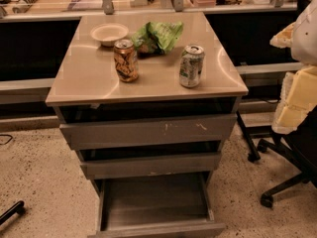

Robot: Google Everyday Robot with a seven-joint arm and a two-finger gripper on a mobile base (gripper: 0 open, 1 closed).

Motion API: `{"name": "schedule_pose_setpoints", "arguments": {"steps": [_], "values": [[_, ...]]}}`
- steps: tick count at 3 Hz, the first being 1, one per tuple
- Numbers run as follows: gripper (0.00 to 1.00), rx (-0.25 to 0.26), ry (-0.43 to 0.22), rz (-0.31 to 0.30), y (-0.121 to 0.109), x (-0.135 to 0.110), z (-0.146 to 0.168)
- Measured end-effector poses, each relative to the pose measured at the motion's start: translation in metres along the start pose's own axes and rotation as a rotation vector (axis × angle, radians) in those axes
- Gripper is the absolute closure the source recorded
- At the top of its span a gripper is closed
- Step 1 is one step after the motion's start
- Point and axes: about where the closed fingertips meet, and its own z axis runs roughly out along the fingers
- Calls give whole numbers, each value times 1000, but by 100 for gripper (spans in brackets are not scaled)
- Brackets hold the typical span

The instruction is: Place orange can into bottom drawer

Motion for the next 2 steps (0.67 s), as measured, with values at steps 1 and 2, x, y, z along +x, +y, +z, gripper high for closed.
{"name": "schedule_pose_setpoints", "arguments": {"steps": [1,2], "values": [[0,0,0,0,0,0,0],[0,51,-61,-20,-27,-17,3]]}}
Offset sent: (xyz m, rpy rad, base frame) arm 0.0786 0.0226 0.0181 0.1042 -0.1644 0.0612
